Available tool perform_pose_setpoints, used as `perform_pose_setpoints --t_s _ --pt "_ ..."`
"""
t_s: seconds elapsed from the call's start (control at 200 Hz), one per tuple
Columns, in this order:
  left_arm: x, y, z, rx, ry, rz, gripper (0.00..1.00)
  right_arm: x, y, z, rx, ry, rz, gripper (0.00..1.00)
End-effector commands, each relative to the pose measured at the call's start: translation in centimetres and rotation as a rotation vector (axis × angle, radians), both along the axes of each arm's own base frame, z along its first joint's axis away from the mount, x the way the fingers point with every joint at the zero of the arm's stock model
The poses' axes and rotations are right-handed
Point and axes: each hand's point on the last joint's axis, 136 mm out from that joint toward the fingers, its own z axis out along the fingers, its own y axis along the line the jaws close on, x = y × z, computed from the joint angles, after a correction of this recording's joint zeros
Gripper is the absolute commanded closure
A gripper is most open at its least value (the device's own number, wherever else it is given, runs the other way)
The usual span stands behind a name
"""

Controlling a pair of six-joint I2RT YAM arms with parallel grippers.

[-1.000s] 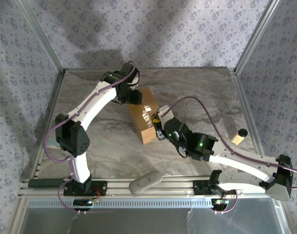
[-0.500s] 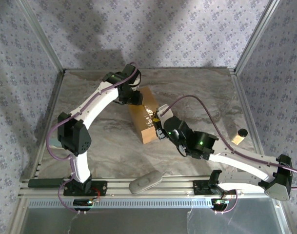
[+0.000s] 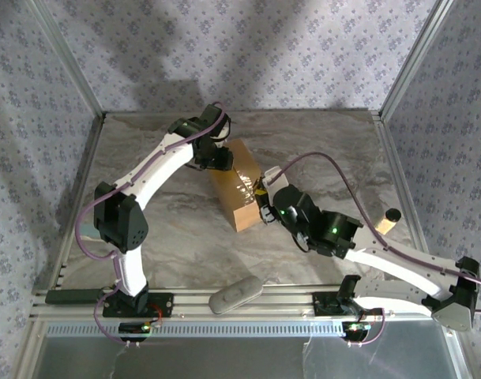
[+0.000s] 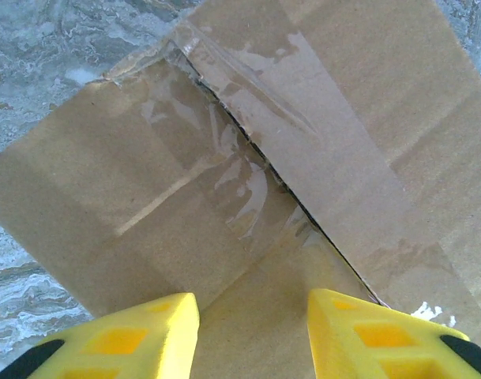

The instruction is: Unpack the express box

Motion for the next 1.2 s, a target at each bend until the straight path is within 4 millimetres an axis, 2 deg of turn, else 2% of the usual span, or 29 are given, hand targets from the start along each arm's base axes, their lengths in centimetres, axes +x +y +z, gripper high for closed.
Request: perform_pose_setpoints --t_s 0.0,0.225,0.49,0.665,0.845,0.93,1.089,1.114,1.134,1.199 --pt "-0.5 1.5 -2.5 0.081 0.057 0.021 0.58 0.0 -0.8 1.9 0.03 -0.018 -0.008 1.0" --pt "-0.5 1.1 -1.6 0.055 0.03 0.013 0.58 0.2 -1.6 2.3 0.027 -0.026 -0.027 1.0" --pt "-0.4 -1.3 3.1 -0.057 -0.08 -0.036 0.55 2.5 -4.9 2.6 -0.025 -0.016 -0.147 1.0" --pt "-0.7 -1.9 4.5 -0.113 -0.096 -0.055 0.53 4.8 -7.7 2.3 -0.094 0.002 -0.269 1.0" --pt "-1.0 -1.6 5.7 -0.112 -0.116 -0.071 0.51 7.1 -10.9 0.5 -0.207 0.065 -0.421 1.0" --pt "-1.1 -1.3 6.2 -0.1 -0.117 -0.073 0.51 8.1 -11.8 -0.6 -0.219 0.099 -0.474 1.0" --pt "-1.8 -0.1 5.9 -0.082 -0.133 -0.045 0.51 9.9 -14.0 -3.5 -0.332 0.194 -0.569 1.0" --pt "-2.0 0.2 5.7 -0.077 -0.132 -0.039 0.51 10.1 -14.3 -4.4 -0.362 0.216 -0.581 1.0" --pt "-2.1 0.4 5.7 -0.073 -0.133 -0.034 0.5 10.6 -14.3 -3.6 -0.353 0.208 -0.594 1.0" --pt "-2.6 1.1 5.5 -0.061 -0.131 -0.025 0.5 11.5 -14.9 -4.4 -0.397 0.227 -0.627 1.0"
